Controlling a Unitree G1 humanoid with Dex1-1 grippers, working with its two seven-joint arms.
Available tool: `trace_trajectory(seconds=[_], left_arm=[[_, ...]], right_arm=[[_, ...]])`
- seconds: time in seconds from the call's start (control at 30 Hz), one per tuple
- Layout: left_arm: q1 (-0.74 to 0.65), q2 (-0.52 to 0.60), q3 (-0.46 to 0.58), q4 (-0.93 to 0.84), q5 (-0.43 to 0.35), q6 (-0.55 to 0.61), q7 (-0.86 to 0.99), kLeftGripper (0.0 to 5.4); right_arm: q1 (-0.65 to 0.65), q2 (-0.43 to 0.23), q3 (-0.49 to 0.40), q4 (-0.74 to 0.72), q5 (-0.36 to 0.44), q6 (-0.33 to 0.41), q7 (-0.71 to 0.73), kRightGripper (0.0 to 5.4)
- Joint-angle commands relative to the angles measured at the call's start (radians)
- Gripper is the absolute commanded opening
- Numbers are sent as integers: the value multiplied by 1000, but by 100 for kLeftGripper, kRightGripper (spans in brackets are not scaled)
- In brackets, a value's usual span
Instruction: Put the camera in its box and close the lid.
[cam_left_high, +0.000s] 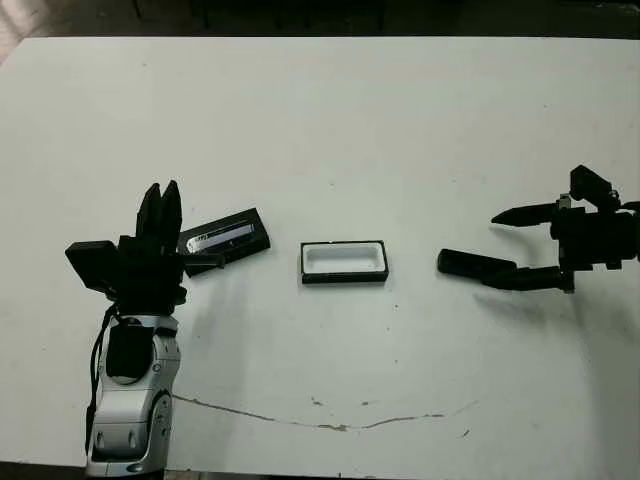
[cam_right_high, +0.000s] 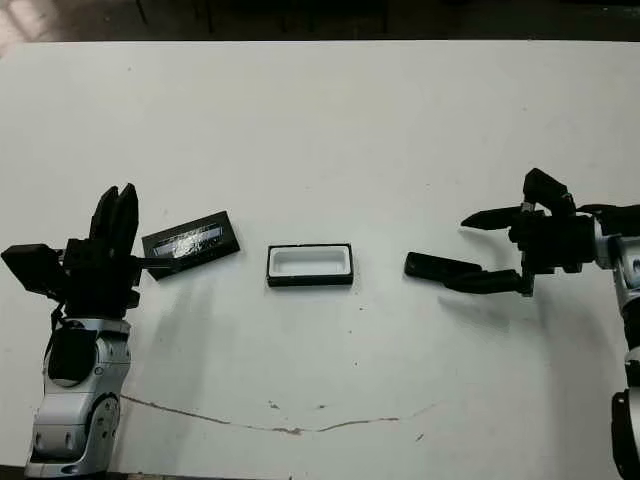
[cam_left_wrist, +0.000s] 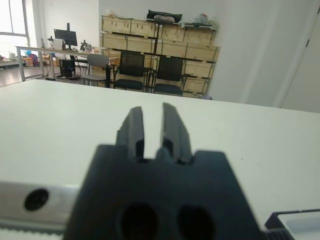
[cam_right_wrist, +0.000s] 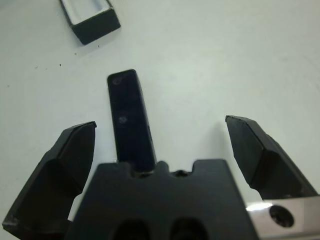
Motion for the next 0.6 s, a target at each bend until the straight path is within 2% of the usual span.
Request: trace_trajectory(seconds=[0.03,0.1,0.17,0.3,0.37,0.4,0.5,0.6], left_arm=[[10,14,8,16,2,13,-6,0],[9,15,10,16,-4,15,-9,0],[9,17,13,12,-5,19,-11,0],[11,20,15,3,-3,29,-11,0],[12,22,15,4,0,26,-14,0],[12,22,15,3,1,27,-15,0],[14,22,14,-2,4,30,-15,0],[16,18,13,-4,2,30,-15,0]], right_arm=[[25,8,10,31,-12,-13,0,539],[39,13,9,19,-13,-11,-18,539],[69,10,8,-33,-17,31,-59,519],[119,21,-10,-72,14,7,-72,440],[138,27,-22,-93,50,24,-50,433],[147,27,-24,-102,59,30,-47,446],[174,18,-15,-155,53,52,-71,470],[212,8,-21,-241,74,115,-82,416]])
